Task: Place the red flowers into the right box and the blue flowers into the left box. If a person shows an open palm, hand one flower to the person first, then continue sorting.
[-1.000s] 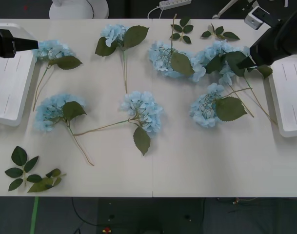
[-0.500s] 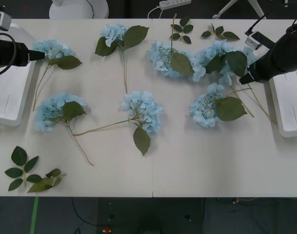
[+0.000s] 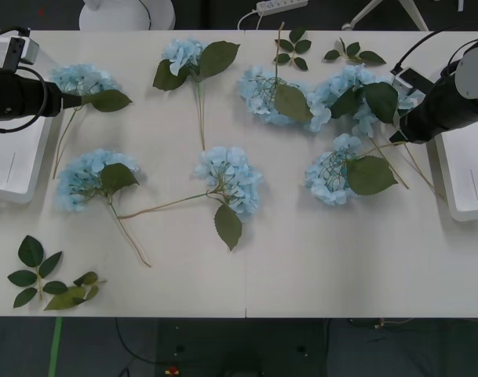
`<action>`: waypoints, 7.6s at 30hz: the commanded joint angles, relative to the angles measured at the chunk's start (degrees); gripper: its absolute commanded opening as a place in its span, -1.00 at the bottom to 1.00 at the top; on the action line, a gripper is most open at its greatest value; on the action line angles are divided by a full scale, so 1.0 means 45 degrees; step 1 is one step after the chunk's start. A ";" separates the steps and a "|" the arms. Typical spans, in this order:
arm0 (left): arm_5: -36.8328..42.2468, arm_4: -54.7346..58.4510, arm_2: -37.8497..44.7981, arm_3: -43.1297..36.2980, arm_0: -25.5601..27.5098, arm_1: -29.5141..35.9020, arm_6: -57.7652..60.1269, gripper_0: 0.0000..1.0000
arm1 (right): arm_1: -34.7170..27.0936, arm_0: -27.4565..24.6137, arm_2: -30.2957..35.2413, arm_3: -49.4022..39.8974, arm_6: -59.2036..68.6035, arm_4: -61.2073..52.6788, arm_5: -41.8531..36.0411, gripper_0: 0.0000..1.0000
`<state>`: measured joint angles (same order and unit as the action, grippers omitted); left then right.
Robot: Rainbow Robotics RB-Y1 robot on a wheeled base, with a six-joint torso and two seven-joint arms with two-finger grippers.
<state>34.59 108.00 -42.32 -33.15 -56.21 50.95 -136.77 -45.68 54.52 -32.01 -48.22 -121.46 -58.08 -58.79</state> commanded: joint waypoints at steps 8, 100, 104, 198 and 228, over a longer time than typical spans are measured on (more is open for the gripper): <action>-0.0401 0.0005 -0.0479 0.0765 -0.0713 -0.0833 0.0218 1.00 | 0.1304 0.0893 0.0355 0.1712 0.0605 0.0407 0.1034 1.00; -0.2882 -0.0952 -0.2061 0.1097 0.2041 -0.2044 -0.0232 -0.76 | 0.4234 0.2221 0.1117 0.6888 0.0039 0.4157 0.3788 1.00; -0.2882 -0.1069 -0.2061 0.1116 0.2041 -0.2064 -0.0232 -1.00 | 0.4312 0.2084 0.1136 0.6888 0.0078 0.4294 0.3983 1.00; 0.3388 -0.2983 0.6181 -0.3083 0.4229 0.4518 0.0686 1.00 | 0.0874 -0.0044 0.1136 -0.6589 -0.7453 -1.7386 0.1268 -1.00; 0.4130 -0.3706 1.2470 -1.8669 1.3916 -0.0247 0.7132 1.00 | 0.3394 0.1284 -0.2223 -0.8445 -0.7453 -1.7386 0.7909 -1.00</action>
<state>52.91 94.04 13.24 -110.53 2.70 53.30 -109.77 -31.68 57.06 -41.40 -83.48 -153.10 -135.61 -24.27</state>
